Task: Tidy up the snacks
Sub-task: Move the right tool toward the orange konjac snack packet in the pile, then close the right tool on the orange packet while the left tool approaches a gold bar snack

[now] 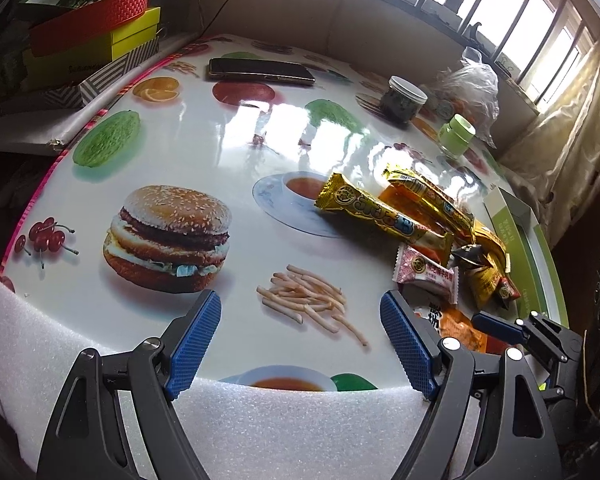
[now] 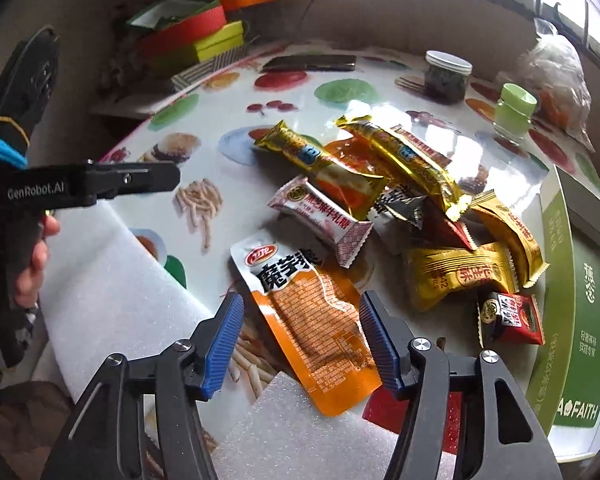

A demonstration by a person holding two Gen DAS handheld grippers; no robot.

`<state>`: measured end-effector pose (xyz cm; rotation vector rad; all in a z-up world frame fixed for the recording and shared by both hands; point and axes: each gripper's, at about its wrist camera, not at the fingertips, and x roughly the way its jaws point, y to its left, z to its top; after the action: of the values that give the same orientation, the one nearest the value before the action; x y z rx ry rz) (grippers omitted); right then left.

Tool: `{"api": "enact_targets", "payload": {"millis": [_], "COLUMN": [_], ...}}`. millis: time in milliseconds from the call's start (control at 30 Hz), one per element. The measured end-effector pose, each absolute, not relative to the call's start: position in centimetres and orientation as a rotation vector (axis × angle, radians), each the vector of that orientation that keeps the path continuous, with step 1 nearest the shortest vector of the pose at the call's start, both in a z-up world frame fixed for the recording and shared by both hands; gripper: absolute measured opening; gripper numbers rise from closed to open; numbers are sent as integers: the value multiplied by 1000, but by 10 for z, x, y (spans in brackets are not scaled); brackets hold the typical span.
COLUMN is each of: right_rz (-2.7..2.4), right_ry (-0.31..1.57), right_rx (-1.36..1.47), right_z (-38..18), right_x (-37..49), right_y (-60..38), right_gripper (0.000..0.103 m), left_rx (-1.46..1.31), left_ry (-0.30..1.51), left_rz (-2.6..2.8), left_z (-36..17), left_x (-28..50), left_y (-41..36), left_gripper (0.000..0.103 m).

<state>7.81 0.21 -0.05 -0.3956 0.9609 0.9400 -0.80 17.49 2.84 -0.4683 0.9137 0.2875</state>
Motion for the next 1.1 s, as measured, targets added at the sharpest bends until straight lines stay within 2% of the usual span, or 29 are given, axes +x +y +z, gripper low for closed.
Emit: {"api": "enact_targets", "payload": {"millis": [233, 267, 367, 533, 600, 700, 733, 900, 967, 1000, 1067, 1100], "right_rz": [914, 903, 890, 911, 933, 963, 959, 902, 897, 887, 873, 866], "right_ry": [942, 938, 922, 885, 881, 894, 895, 882, 903, 915, 932, 946], "right_rx": [-526, -518, -506, -476, -459, -412, -406, -424, -435, -438, -419, -413], "right_z": [-9, -8, -6, 3, 6, 8, 8, 10, 8, 6, 3, 1], "right_x": [76, 77, 75, 71, 71, 72, 72, 71, 72, 74, 79, 81], "right_y": [10, 9, 9, 11, 13, 14, 15, 14, 11, 9, 3, 0], "right_gripper": [60, 53, 41, 22, 17, 2, 1, 2, 16, 20, 38, 44], "left_rx": [-478, -479, -479, -480, -482, -483, -483, -486, -486, -486, -485, -483], "left_ry": [920, 921, 926, 930, 932, 932, 931, 932, 936, 938, 939, 939], "left_rz": [292, 291, 288, 290, 292, 292, 292, 294, 290, 286, 278, 276], "left_z": [24, 24, 22, 21, 20, 20, 20, 19, 18, 17, 16, 16], "left_x": [-7, -7, -6, -5, -4, -4, -4, -3, -2, -1, 1, 2], "left_y": [176, 176, 176, 177, 177, 177, 177, 178, 177, 177, 176, 176], "left_gripper": [82, 82, 82, 82, 82, 82, 82, 82, 82, 82, 82, 82]}}
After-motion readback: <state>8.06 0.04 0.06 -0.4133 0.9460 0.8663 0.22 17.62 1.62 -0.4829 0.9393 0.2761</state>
